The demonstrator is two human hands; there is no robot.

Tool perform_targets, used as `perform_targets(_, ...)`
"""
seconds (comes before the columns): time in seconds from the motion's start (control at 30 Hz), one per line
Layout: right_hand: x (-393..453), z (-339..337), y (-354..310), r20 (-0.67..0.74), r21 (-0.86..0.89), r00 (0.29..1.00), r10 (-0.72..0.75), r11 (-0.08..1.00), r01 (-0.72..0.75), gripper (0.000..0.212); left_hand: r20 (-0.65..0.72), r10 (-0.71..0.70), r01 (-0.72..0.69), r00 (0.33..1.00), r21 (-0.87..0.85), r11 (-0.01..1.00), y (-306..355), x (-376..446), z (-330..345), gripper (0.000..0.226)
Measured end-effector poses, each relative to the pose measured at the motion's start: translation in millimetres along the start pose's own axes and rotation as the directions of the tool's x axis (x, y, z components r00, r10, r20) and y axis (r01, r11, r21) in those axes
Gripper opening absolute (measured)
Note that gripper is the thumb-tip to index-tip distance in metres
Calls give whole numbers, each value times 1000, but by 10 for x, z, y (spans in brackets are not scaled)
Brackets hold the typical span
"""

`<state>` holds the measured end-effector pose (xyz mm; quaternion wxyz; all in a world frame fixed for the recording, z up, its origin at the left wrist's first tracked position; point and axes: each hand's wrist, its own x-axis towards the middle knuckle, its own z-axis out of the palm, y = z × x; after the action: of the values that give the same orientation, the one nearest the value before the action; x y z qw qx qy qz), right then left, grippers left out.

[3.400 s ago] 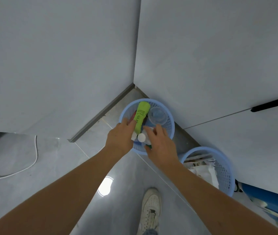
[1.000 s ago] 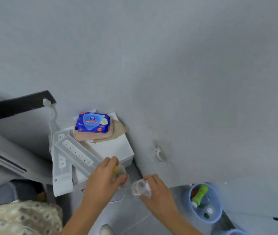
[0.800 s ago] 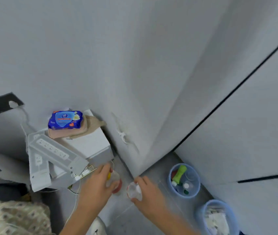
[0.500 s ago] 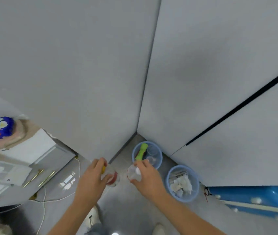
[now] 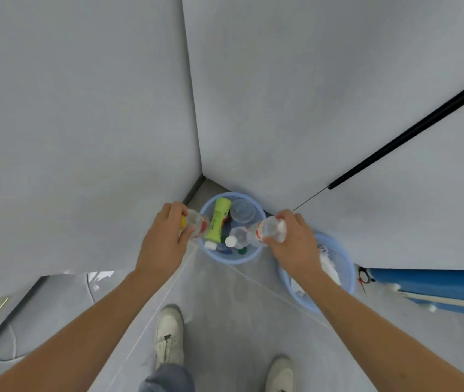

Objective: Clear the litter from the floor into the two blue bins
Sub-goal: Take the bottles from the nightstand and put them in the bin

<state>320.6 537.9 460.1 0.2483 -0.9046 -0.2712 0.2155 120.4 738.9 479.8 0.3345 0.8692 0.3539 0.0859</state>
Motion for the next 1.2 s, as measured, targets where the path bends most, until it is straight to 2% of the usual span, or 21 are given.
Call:
perform_targets(0.13, 324, 466, 223, -32, -24, 999, -35, 999, 34, 45, 15, 54, -54, 998, 27, 998, -417, 270, 415, 25)
perform_targets(0.3, 564, 728, 435, -77, -55, 996, -45, 998, 41, 47, 45, 152, -155, 987, 69, 986, -627, 516, 739, 21)
perform_targets(0.6, 684, 939, 459, -78, -61, 996, -43, 997, 38, 45, 19, 179, -179, 984, 52, 982, -707, 574, 828, 23)
perform_targets(0.7, 557, 1102, 449, -10, -69, 998, -56, 996, 55, 53, 52, 186, -190, 981, 78, 979, -795, 450, 838, 25)
perform_targets(0.87, 249, 1442, 661, 215, -204, 970, -112, 966, 157, 79, 65, 164, -169, 984, 80, 982, -887, 334, 847, 30)
perform_targets(1.03, 310, 1702, 827, 248, -238, 955, -165, 945, 225, 89, 45, 153, -156, 987, 70, 985, -964, 307, 883, 36)
perform_targets(1.2, 420, 1921, 897, 285, -437, 953, -107, 870, 228, 98, 6, 161, -161, 987, 80, 984, -1054, 245, 981, 40)
